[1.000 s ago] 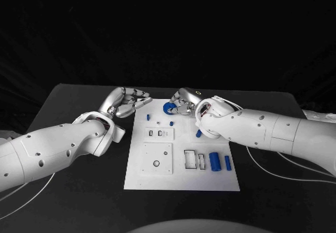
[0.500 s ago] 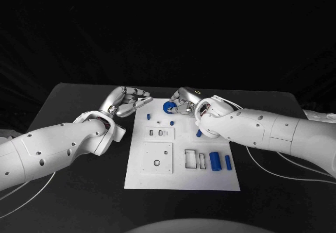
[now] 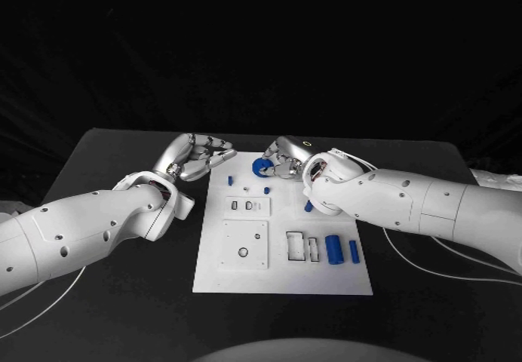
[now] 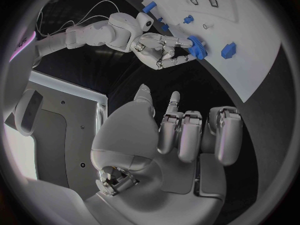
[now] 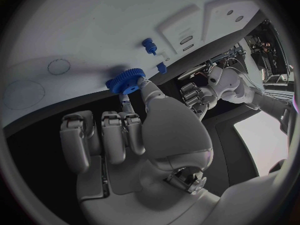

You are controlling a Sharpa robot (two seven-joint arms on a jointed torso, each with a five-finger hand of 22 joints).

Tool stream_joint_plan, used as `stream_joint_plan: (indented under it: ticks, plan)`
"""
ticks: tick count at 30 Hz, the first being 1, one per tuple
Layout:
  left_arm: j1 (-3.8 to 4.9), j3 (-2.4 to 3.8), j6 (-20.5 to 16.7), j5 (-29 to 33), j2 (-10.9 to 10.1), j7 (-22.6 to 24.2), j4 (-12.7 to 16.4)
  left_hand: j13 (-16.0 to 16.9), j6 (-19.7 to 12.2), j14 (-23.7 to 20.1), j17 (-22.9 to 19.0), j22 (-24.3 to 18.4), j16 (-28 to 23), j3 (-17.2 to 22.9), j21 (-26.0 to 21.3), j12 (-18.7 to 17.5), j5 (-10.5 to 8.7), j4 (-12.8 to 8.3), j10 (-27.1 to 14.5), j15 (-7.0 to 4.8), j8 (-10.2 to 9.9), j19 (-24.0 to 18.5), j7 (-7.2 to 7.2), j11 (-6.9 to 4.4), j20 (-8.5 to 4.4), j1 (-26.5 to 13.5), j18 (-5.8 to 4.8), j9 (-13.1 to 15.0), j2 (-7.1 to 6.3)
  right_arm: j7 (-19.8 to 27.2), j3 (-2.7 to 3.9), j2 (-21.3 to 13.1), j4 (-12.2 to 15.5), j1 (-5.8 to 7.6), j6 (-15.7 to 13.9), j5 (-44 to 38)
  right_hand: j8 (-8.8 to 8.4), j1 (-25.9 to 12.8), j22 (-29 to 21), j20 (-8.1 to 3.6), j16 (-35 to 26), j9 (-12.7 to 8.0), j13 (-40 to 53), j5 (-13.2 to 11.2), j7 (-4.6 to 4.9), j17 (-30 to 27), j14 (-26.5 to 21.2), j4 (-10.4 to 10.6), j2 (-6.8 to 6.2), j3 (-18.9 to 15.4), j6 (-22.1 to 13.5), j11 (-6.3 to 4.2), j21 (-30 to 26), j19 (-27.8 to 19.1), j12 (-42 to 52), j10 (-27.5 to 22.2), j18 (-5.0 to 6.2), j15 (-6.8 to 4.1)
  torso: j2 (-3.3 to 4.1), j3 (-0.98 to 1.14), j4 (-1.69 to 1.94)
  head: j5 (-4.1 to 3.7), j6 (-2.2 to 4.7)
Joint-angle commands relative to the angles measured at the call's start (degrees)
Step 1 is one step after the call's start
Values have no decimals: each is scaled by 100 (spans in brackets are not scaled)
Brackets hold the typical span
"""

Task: Assemble the parts on the task board

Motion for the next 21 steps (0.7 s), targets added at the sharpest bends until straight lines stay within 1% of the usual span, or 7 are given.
stream_joint_plan:
  ticks: [1,5,8,11,14,19,21]
  plan:
    - [2,5,-3,-15,12,76,7,1510,9,597,1509,1182,15,-43,-7,15,27,2,606,-50,-39,89,4,-38,-38,5,-19,6,64,-49,-19,-16,33,-38,200,-51,-6,-30,1505,15,23,-3,1505,-10,-136,1509,597,-8,-14,42,78,14,26,600,0,589,-39,35,-2,0,2,-13,6]
    - [2,5,-4,-15,11,75,4,1510,9,597,1509,1182,15,-43,-7,15,27,2,606,-50,-39,89,4,-38,-38,5,-19,6,64,-62,-20,-15,38,-43,224,-50,-10,-34,1505,12,23,-13,1505,-20,-141,1509,597,-11,-24,56,47,7,26,600,0,589,-39,30,-1,1,1,-14,-2]
    - [2,5,-2,-16,9,73,1,1510,9,597,1509,1182,15,-43,-7,15,27,2,606,-50,-39,89,4,-38,-38,5,-19,6,64,-65,-20,-14,40,-46,213,-50,-10,-45,1505,8,23,-20,1505,-41,-145,1509,597,-8,-31,66,24,1,26,600,0,589,-39,25,0,0,10,-30,6]
    - [2,5,-3,-16,6,72,-1,1510,9,597,1509,1182,15,-43,-7,15,27,2,606,-50,-39,89,4,-38,-38,5,-19,6,64,-83,-20,-10,37,-48,222,-54,-12,-43,1505,3,23,-30,1505,-58,-155,1509,597,-14,-36,86,-11,-9,26,600,0,589,-39,18,0,3,10,-23,11]
    - [2,5,-6,-17,3,70,0,1510,9,597,1509,1182,15,-43,-7,15,27,2,606,-50,-39,89,4,-38,-38,5,-19,6,64,-108,-20,-6,29,-49,240,-57,-15,-39,1505,-5,23,-42,1505,-68,-162,1509,597,-23,-46,110,-62,-22,26,600,0,589,-39,9,5,-3,12,-27,12]
    - [2,5,-3,-17,7,69,-5,1510,9,597,1509,1182,15,-43,-7,15,27,2,606,-50,-39,89,4,-38,-38,5,-19,6,64,-153,-20,8,10,-49,282,-64,-17,-46,1505,-22,23,-57,1505,-79,-171,1509,597,-31,-66,144,-159,-49,26,600,0,589,-39,-11,-1,-3,6,-23,6]
    - [2,5,-1,-17,11,69,-7,1510,9,597,1509,1182,15,-43,-7,15,27,2,606,-50,-39,89,4,-38,-38,5,-19,6,64,-166,-20,15,1,-49,298,-68,-17,-54,1505,-40,23,-66,1505,-103,-189,1509,597,-37,-82,177,-273,-83,26,600,0,589,-39,-38,2,-4,8,-21,7]
